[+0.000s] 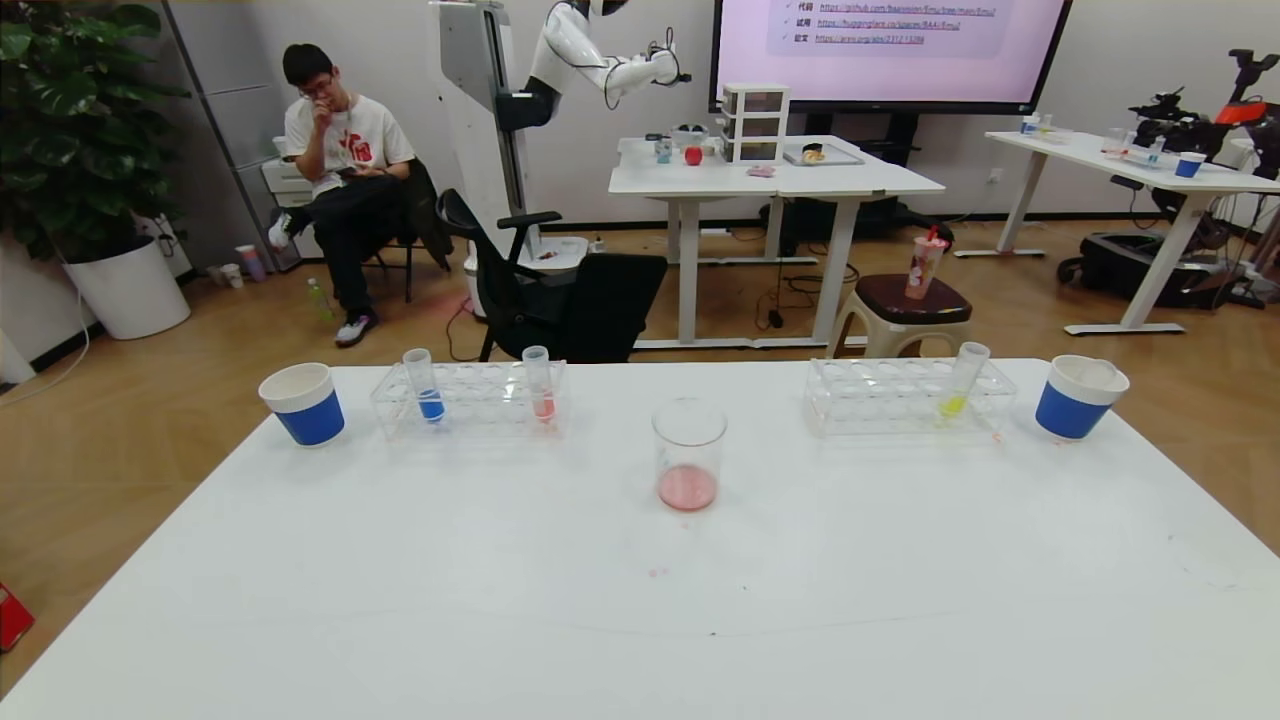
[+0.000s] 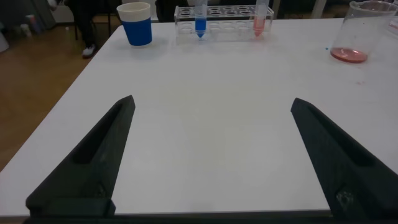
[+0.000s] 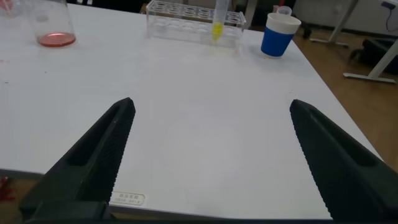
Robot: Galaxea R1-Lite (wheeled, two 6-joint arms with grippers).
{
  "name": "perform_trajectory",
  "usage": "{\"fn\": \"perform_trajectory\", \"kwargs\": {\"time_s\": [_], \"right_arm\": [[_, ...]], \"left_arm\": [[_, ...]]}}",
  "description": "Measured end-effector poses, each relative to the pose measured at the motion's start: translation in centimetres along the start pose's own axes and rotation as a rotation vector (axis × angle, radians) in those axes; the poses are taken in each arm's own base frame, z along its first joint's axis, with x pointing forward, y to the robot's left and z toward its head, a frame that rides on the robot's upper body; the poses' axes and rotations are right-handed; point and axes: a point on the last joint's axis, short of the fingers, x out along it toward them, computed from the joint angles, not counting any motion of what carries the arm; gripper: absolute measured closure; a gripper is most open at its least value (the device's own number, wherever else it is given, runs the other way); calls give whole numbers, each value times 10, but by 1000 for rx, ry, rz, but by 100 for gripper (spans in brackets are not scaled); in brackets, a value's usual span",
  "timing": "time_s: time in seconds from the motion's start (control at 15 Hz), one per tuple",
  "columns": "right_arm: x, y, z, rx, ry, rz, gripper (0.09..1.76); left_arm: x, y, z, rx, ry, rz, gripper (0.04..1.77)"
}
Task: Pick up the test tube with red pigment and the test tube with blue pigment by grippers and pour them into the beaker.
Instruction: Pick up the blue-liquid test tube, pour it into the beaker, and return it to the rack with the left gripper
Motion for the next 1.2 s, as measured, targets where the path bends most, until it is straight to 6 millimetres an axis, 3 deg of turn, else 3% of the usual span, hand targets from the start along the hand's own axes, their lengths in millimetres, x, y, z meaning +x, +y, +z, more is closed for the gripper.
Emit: {"fn": "perform_trajectory", "kwargs": {"time_s": [0.47,0.6,0.8,1.0,1.2], "right_arm": [[0,0,-1,25,4,-2,11],[0,0,-1,26,4,-2,11],[0,0,-1,25,4,-2,11],[0,0,-1,26,4,-2,11],[0,0,-1,26,4,-2,11]], "left_arm": [[-2,0,8,-7,-19,-7,6],[-5,0,29,-7,-46,-14,6],[3,2,84,-22,-57,-38,6],[37,3,131,-39,-51,-67,6],[92,0,154,-38,-37,-76,6]]}}
